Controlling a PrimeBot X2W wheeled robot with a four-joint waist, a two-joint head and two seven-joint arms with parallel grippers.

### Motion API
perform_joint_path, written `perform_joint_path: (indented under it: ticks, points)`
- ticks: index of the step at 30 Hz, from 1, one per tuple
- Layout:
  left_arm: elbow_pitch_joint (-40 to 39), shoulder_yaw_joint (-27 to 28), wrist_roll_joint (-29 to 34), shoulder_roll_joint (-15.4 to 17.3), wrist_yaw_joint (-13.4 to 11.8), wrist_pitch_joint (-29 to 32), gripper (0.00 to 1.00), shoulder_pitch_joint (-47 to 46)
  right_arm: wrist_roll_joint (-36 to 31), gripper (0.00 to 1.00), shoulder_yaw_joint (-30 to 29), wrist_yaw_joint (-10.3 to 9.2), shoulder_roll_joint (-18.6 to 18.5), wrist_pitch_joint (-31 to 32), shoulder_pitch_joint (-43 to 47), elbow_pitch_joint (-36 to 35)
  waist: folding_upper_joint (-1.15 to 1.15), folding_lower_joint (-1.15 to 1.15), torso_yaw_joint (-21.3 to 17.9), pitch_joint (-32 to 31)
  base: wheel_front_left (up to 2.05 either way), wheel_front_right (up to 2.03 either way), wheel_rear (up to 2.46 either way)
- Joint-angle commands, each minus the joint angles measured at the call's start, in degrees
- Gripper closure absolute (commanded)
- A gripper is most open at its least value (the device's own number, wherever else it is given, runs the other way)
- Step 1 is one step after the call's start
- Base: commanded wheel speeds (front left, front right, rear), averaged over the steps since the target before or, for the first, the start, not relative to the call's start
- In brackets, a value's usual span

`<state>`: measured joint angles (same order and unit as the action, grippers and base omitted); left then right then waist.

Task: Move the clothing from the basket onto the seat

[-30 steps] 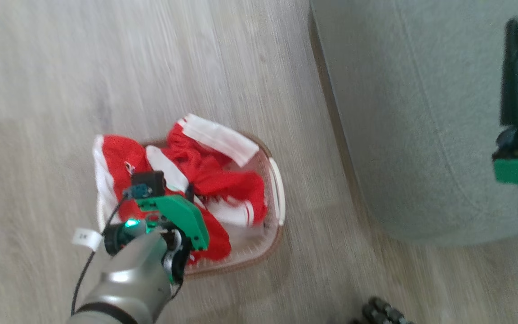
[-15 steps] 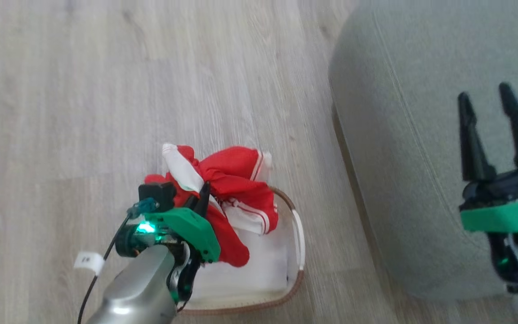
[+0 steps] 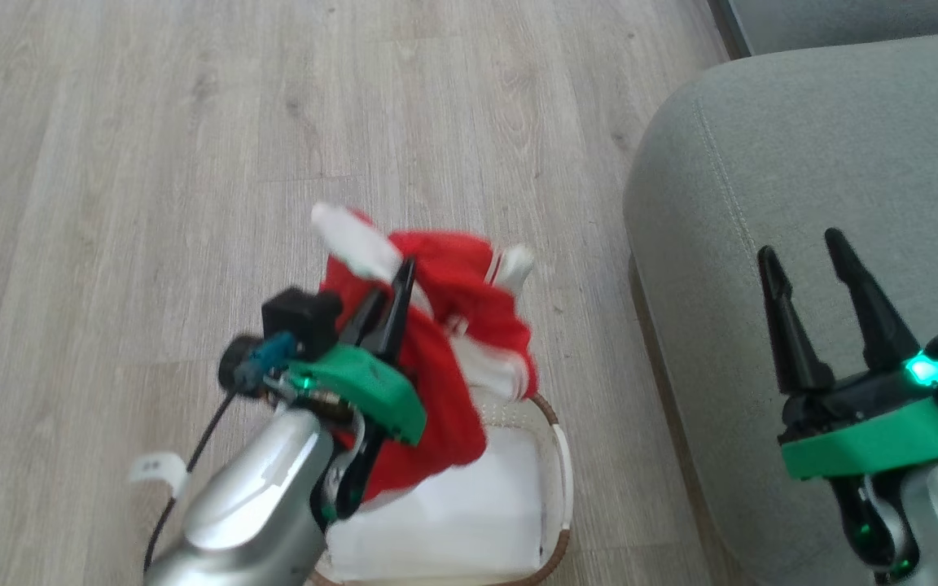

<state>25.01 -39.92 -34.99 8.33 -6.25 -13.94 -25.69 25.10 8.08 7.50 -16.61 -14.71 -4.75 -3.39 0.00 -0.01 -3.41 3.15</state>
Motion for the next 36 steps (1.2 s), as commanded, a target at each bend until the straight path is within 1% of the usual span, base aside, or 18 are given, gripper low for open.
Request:
perform_joint_path:
  ticks: [1,4,9,15,20,24,30,33,36]
  points:
    - [-4.97,2.23,0.86,1.51,-0.65,0.30,1.00,-4.79,-0.67,0.00,1.24,-0.01,-0.66,-0.29,-0.11,-1.69,0.00,0.01,0.19,-0.14,0.00,0.00,0.00]
    - [-8.93,2.49,0.97,1.80,-1.07,1.20,1.00,-5.96,-0.66,0.00,1.65,-0.01,-0.62,-0.29,0.16,-1.71,0.00,0.01,0.18,-0.08,0.00,0.00,0.00]
    - [-17.37,2.54,2.76,2.98,-3.09,3.94,1.00,-9.00,-0.26,0.00,3.39,-0.01,-0.70,-0.29,0.89,-1.48,0.00,0.01,-0.12,-0.09,0.00,0.00,0.00]
    - [-22.59,3.04,2.81,4.28,-4.41,6.79,1.00,-10.07,0.31,0.00,6.13,-0.01,-1.07,-0.29,0.75,-1.29,0.00,0.01,-1.32,-0.30,0.00,0.00,0.00]
    - [-24.10,2.81,2.80,4.96,-5.08,7.81,1.00,-9.38,1.16,0.00,8.00,-0.01,-1.57,-0.29,0.52,-1.89,0.00,0.01,-1.83,-0.42,0.00,0.00,0.00]
    - [-24.25,2.39,2.53,4.91,-5.01,8.11,1.00,-9.21,3.00,0.00,12.96,-0.01,-2.16,-0.29,-0.98,-3.72,0.00,0.01,-1.50,-0.53,0.00,0.00,0.00]
    - [-23.04,1.56,2.07,4.46,-4.38,8.58,1.00,-9.52,3.94,0.00,20.71,-0.01,-2.69,-0.29,-5.00,-4.97,0.00,0.01,-0.55,-0.62,0.00,0.00,0.00]
    - [-22.35,1.14,1.93,4.10,-4.05,8.57,1.00,-9.79,3.90,0.00,24.41,-0.01,-3.21,-0.29,-7.58,-4.08,0.00,0.01,-0.10,-0.63,0.00,0.00,0.00]
    - [-21.88,0.81,1.76,3.70,-3.81,8.50,1.00,-10.03,4.47,0.00,27.62,-0.01,-3.46,-0.29,-10.27,-1.64,0.00,0.01,0.22,-0.60,0.00,0.00,0.00]
